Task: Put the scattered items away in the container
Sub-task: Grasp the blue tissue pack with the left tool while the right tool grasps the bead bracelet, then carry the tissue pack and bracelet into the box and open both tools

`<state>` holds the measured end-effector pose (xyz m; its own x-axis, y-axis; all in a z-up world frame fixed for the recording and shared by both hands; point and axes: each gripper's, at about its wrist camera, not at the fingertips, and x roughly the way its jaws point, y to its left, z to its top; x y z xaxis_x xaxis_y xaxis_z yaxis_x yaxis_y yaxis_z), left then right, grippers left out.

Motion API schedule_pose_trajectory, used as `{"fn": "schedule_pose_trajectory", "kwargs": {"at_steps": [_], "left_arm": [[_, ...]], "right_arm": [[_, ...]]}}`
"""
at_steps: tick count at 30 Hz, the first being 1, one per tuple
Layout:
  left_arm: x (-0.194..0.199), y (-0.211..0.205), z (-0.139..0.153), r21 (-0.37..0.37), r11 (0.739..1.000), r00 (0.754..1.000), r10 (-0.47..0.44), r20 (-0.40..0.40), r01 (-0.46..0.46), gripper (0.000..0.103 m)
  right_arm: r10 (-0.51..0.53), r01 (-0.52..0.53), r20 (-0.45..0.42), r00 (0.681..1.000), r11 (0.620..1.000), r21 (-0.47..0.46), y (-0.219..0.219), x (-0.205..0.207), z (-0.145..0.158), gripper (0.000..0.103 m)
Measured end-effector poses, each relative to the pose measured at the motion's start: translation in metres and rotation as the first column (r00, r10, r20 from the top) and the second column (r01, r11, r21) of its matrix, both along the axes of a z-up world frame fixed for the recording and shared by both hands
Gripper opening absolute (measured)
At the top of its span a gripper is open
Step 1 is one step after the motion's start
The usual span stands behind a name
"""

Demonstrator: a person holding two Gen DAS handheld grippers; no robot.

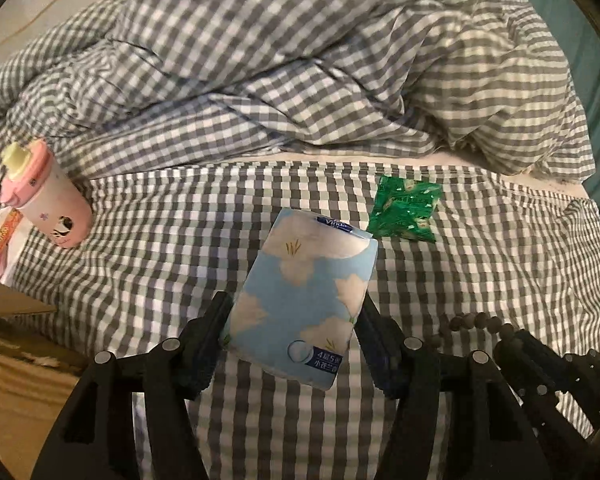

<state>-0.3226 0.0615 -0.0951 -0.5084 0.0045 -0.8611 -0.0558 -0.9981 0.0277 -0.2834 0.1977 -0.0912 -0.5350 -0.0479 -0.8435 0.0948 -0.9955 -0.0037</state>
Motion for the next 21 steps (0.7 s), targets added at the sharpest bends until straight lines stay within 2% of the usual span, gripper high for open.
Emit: {"fn": "schedule_pose_trajectory", "kwargs": {"at_steps": [13, 21], "left_arm": [[0.062, -0.014, 0.054, 0.009, 1.000, 0.997, 0.018, -0.069, -0.017, 0.062], [0.115, -0.036, 0.085, 0.035, 0.999, 0.994, 0.036, -0.104, -0.033, 0.063]], "right_arm": [[-0.017, 0.013, -0.086, 0.996, 0.999, -0.041, 0.012, 0.062, 0.060, 0.011], [0.018, -0.022, -0.138, 0.990, 0.999, -0.024, -0.012, 0.108, 0.090, 0.011]]}}
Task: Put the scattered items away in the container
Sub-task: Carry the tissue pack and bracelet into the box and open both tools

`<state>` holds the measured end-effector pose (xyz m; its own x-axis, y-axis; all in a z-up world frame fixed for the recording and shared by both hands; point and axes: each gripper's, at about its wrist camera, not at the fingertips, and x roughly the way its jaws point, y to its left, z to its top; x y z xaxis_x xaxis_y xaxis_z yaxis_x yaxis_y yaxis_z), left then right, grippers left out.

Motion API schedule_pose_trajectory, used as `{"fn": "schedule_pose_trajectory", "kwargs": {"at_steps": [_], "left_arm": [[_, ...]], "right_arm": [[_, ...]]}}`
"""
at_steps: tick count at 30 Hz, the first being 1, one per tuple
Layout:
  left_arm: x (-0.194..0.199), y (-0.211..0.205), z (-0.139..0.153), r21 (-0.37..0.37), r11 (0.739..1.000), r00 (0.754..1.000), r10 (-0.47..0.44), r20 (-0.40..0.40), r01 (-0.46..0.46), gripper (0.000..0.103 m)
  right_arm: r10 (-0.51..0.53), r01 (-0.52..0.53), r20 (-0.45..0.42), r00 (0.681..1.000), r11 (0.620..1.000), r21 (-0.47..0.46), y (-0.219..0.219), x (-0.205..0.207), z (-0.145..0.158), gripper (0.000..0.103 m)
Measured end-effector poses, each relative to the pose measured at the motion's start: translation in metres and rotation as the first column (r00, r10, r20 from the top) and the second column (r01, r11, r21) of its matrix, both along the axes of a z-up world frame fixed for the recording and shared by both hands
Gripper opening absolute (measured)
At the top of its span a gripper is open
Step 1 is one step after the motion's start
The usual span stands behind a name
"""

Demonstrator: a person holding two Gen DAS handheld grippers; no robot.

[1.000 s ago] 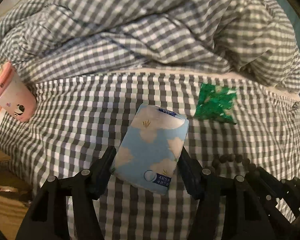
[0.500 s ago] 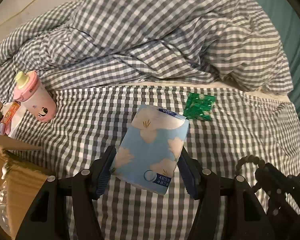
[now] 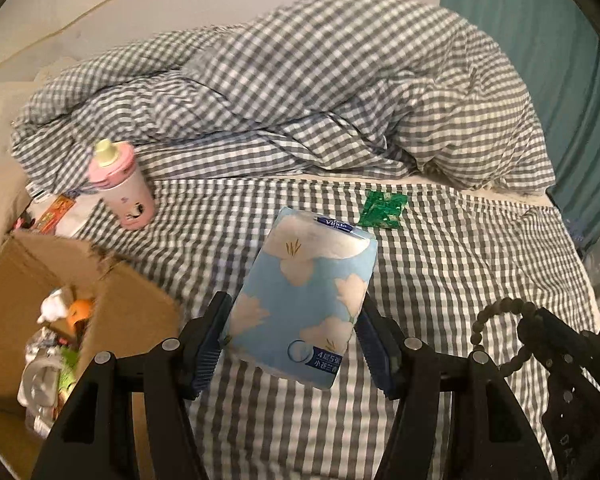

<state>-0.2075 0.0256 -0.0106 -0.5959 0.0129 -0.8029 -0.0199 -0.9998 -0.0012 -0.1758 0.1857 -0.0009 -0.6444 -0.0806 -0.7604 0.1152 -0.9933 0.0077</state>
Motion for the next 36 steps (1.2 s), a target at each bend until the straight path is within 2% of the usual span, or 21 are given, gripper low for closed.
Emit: {"fn": "schedule_pose_trajectory", "kwargs": {"at_steps": [5, 10, 18, 25, 29, 30, 31, 32, 33, 34, 36], "left_arm": [[0.032, -0.036, 0.014, 0.011, 0.999, 0.999, 0.046, -0.018, -0.046, 0.063], [0.062, -0.092, 0.022, 0.012, 0.993, 0.993, 0.117, -0.028, -0.117, 0.063], [0.104, -0.199, 0.031, 0.001, 0.963, 0.963, 0.268, -0.033, -0.268, 0.063], [0.117, -0.266, 0.018, 0.003, 0.935, 0.935, 0.354, 0.001, -0.354, 0.063], [0.118, -0.289, 0.004, 0.010, 0.924, 0.924, 0.381, 0.024, -0.382, 0.066], [0.117, -0.293, 0.001, 0.013, 0.922, 0.922, 0.386, 0.031, -0.386, 0.072], [0.116, -0.297, -0.003, 0.016, 0.921, 0.921, 0.388, 0.042, -0.389, 0.087], [0.114, -0.300, -0.006, 0.011, 0.919, 0.918, 0.394, 0.053, -0.395, 0.095], [0.114, -0.302, -0.008, -0.005, 0.913, 0.911, 0.408, 0.056, -0.408, 0.103], [0.113, -0.303, -0.010, -0.019, 0.908, 0.906, 0.420, 0.051, -0.420, 0.103], [0.112, -0.304, -0.012, -0.011, 0.907, 0.905, 0.422, 0.053, -0.422, 0.103]], "right_arm": [[0.056, -0.056, -0.039, 0.998, 0.998, 0.006, -0.037, 0.025, 0.021, 0.011], [0.144, -0.144, -0.060, 0.988, 0.990, 0.012, -0.096, 0.047, 0.031, 0.011], [0.313, -0.315, -0.089, 0.946, 0.949, -0.007, -0.205, 0.062, 0.052, 0.011], [0.431, -0.432, -0.074, 0.899, 0.902, 0.009, -0.292, 0.065, 0.050, 0.011], [0.465, -0.464, -0.059, 0.883, 0.885, 0.022, -0.320, 0.060, 0.039, 0.011], [0.464, -0.463, -0.063, 0.884, 0.886, 0.031, -0.324, 0.061, 0.037, 0.015], [0.458, -0.456, -0.066, 0.887, 0.889, 0.047, -0.328, 0.062, 0.036, 0.045], [0.444, -0.440, -0.076, 0.893, 0.896, 0.064, -0.328, 0.062, 0.036, 0.080], [0.411, -0.403, -0.109, 0.905, 0.911, 0.083, -0.325, 0.064, 0.038, 0.092], [0.389, -0.380, -0.143, 0.910, 0.921, 0.088, -0.321, 0.067, 0.041, 0.097], [0.386, -0.382, -0.157, 0.909, 0.922, 0.060, -0.314, 0.067, 0.046, 0.097]]}}
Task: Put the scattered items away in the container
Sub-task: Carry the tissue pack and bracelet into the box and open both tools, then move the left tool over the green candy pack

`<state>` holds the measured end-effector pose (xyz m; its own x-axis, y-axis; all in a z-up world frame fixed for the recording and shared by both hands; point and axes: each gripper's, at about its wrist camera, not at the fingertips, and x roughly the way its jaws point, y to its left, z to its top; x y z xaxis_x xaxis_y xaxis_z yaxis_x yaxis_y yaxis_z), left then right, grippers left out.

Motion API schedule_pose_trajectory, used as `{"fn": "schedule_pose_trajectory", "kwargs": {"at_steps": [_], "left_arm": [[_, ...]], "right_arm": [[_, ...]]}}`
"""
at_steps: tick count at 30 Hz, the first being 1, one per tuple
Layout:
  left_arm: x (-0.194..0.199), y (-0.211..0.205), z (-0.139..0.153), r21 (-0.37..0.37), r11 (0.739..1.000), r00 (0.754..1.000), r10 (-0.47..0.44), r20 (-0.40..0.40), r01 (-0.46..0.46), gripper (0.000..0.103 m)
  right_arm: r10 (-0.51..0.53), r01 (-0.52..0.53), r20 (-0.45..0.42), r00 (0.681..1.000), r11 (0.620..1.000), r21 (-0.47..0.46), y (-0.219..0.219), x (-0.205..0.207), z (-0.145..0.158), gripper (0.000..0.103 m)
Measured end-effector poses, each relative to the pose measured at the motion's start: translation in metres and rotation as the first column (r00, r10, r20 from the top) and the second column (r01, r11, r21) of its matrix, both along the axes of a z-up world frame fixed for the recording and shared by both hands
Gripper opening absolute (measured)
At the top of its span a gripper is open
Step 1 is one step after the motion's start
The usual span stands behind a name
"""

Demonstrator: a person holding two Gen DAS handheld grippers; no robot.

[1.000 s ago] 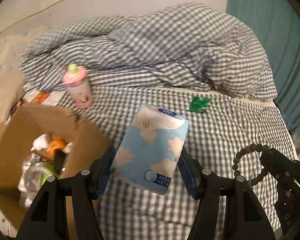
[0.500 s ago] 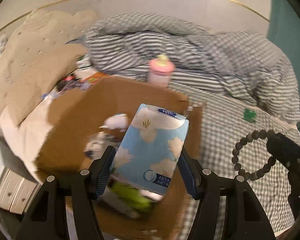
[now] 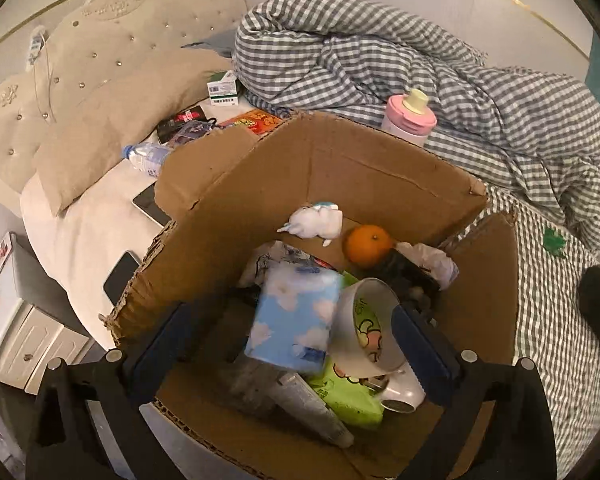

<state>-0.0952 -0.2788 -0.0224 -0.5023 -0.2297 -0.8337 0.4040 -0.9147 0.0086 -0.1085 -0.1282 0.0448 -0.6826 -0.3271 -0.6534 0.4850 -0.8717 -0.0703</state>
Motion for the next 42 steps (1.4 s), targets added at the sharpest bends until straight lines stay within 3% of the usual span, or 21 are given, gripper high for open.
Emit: {"fn": "schedule_pose_trajectory", "kwargs": {"at_steps": [5, 14, 27, 34, 42], "left_arm": [[-0.002, 0.008, 0.002, 0.011, 1.000, 1.000, -0.010, -0.010, 0.010, 0.103], [-0.004, 0.067, 0.022, -0.034, 0.996, 0.996, -0.084, -0.034, 0.083, 0.103], [-0.016, 0.205, 0.052, -0.050, 0.973, 0.967, -0.230, -0.112, 0.225, 0.103], [-0.038, 0.281, 0.042, -0.080, 0.943, 0.941, -0.328, -0.081, 0.322, 0.103], [-0.073, 0.337, 0.016, -0.071, 0.917, 0.918, -0.395, -0.035, 0.392, 0.103]], "right_arm": [[-0.030, 0.031, 0.031, 0.999, 0.999, -0.010, 0.018, -0.004, 0.000, 0.097], [-0.098, 0.100, 0.036, 0.995, 0.994, -0.042, 0.071, -0.006, 0.009, 0.097], [-0.288, 0.287, 0.007, 0.958, 0.953, -0.097, 0.228, 0.011, 0.027, 0.097], [-0.402, 0.402, 0.030, 0.915, 0.904, -0.143, 0.310, 0.005, 0.023, 0.097], [-0.467, 0.474, 0.078, 0.881, 0.869, -0.144, 0.364, -0.016, -0.003, 0.097]]}}
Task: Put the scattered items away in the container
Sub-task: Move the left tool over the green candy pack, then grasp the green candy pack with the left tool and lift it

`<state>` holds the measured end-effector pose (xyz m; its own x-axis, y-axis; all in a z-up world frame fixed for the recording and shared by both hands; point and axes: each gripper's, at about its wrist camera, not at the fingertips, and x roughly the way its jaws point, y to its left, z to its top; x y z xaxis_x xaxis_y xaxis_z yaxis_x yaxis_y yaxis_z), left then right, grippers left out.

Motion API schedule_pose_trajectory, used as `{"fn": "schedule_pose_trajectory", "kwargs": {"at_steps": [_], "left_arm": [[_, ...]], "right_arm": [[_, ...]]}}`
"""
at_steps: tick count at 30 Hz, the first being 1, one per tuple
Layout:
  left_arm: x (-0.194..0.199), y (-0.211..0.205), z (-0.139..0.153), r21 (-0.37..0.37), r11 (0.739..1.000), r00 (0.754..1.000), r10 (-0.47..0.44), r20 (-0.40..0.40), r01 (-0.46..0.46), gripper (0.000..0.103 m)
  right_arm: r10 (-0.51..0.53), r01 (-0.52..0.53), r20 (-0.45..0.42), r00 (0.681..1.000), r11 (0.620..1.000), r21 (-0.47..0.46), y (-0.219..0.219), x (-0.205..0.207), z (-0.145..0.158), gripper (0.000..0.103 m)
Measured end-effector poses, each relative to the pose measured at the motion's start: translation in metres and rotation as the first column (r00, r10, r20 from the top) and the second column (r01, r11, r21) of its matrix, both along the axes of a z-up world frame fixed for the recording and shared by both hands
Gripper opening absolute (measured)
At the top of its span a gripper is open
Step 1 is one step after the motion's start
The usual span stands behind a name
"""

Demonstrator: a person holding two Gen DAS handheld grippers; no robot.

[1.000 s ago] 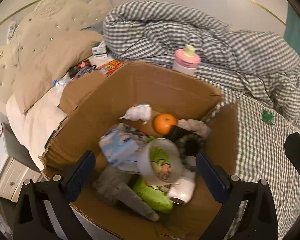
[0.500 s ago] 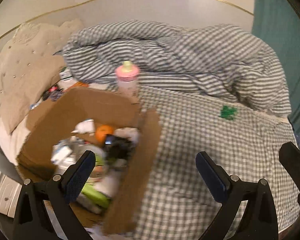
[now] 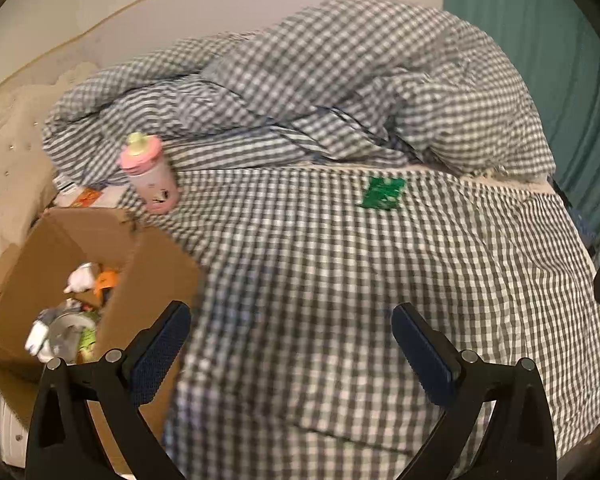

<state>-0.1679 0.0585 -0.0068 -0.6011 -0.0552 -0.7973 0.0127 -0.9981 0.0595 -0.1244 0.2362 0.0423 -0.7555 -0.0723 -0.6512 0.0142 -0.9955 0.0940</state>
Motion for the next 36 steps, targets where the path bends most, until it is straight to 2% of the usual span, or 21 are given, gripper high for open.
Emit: {"fn": "schedule_pose_trajectory", "kwargs": {"at_steps": [11, 16, 22, 27, 33, 35, 36], "left_arm": [[-0.086, 0.049, -0.043, -0.002, 1.000, 0.999, -0.031, 0.027, 0.031, 0.103], [-0.133, 0.068, -0.070, 0.035, 0.999, 0.998, -0.031, 0.051, 0.029, 0.103], [-0.186, 0.098, -0.111, -0.040, 0.999, 0.996, -0.034, 0.079, 0.037, 0.103], [-0.217, 0.109, -0.143, -0.057, 0.998, 0.993, -0.025, 0.116, 0.031, 0.103], [-0.242, 0.118, -0.171, -0.079, 0.996, 0.991, -0.020, 0.129, 0.030, 0.103], [-0.246, 0.119, -0.175, -0.063, 0.998, 0.994, -0.018, 0.110, 0.026, 0.100], [-0.247, 0.118, -0.175, -0.042, 0.999, 0.994, -0.027, 0.108, 0.032, 0.093]], "right_arm": [[-0.061, 0.061, 0.075, 0.995, 0.998, -0.005, 0.052, -0.059, -0.043, 0.097], [-0.086, 0.085, 0.117, 0.989, 0.996, 0.014, 0.070, -0.092, -0.069, 0.097], [-0.099, 0.102, 0.178, 0.979, 0.995, -0.007, 0.090, -0.129, -0.106, 0.097], [-0.094, 0.102, 0.231, 0.968, 0.995, -0.021, 0.100, -0.147, -0.137, 0.097], [-0.093, 0.105, 0.264, 0.960, 0.994, -0.034, 0.110, -0.156, -0.159, 0.097], [-0.092, 0.106, 0.272, 0.958, 0.994, -0.038, 0.112, -0.158, -0.162, 0.097], [-0.094, 0.109, 0.275, 0.957, 0.993, -0.039, 0.113, -0.158, -0.164, 0.097]]}}
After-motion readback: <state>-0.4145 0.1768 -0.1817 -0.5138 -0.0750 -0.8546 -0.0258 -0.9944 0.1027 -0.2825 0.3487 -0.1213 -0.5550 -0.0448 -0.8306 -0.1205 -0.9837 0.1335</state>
